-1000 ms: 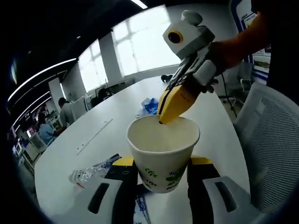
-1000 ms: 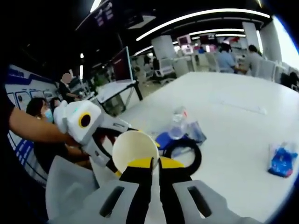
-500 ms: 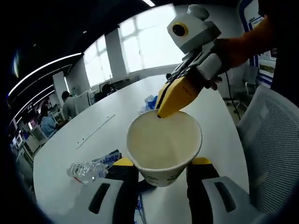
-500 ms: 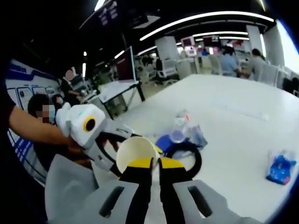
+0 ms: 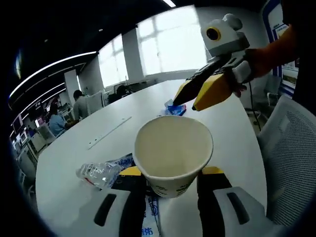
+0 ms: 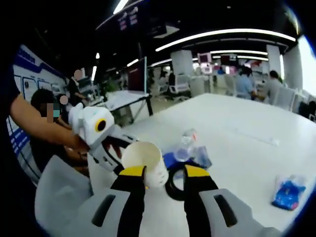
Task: Arrange the tabletop items into an orderly group along one side of the table until the central work area is clear of visible clutter.
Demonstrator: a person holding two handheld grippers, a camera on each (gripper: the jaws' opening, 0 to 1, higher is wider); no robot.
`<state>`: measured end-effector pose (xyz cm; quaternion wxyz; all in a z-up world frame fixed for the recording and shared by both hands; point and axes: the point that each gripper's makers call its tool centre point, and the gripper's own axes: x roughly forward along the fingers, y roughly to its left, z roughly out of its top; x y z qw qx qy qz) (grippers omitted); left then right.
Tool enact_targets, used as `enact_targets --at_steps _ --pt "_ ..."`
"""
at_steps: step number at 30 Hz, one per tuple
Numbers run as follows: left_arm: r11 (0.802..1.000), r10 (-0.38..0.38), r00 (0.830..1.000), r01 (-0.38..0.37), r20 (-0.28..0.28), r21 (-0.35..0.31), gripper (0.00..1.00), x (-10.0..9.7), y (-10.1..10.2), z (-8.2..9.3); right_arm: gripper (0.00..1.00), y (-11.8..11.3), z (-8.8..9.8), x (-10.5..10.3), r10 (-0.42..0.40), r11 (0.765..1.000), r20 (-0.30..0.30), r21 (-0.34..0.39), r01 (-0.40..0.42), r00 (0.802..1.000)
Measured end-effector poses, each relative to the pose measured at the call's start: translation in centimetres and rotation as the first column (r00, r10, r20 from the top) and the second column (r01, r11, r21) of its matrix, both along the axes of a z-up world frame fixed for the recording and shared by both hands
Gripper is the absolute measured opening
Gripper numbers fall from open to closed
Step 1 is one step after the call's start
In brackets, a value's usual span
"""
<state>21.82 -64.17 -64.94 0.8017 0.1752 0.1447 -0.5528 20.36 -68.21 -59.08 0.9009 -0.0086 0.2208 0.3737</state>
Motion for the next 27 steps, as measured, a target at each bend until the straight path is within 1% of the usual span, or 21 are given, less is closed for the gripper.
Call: enact_targets --at_steps 3,6,9,11,17,22,25,27 --pt "1.000 0.009 1.000 -0.009 0.000 0.000 0.40 0.3 0.2 0.0 0.39 -0.2 -0.2 0.1 -0.002 1.000 0.009 -0.005 0.002 1.000" --pt "1.000 0.019 1.000 -0.019 0.000 -0.001 0.40 0.6 0.4 0.2 0.48 -0.3 -0.2 0.2 -0.006 1.000 0.038 -0.014 0.006 0.999" --pt "1.000 0.030 1.000 -0.030 -0.003 -0.003 0.40 1.0 0.7 0.2 0.59 -0.5 -0.5 0.2 -0.001 0.999 0.055 -0.042 0.003 0.998" --pt "0.999 0.040 0.999 -0.040 -0.006 -0.006 0.40 1.3 0.9 0.3 0.64 -0.6 -0.8 0.1 0.005 0.998 0.061 -0.059 -0.001 0.998" --pt "0.998 0.057 0.998 -0.057 -0.010 -0.005 0.40 2.1 1.4 0.4 0.69 -1.0 -1.9 -0.3 0.006 0.997 0.040 -0.078 -0.003 0.999" --pt "0.998 0.066 0.998 -0.066 -0.006 -0.005 0.40 2.6 1.7 0.5 0.73 -1.4 -2.0 -0.4 0.000 0.996 0.043 -0.087 0.004 0.999" --pt "0.998 0.065 0.998 -0.065 -0.003 0.003 0.40 2.8 1.9 0.5 0.75 -1.6 -1.9 -0.3 -0.005 0.996 0.055 -0.088 0.010 0.998" --pt "0.998 0.064 0.998 -0.064 0.000 0.008 0.40 2.9 2.0 0.5 0.78 -1.7 -1.9 -0.2 -0.012 0.996 0.053 -0.084 0.016 0.999"
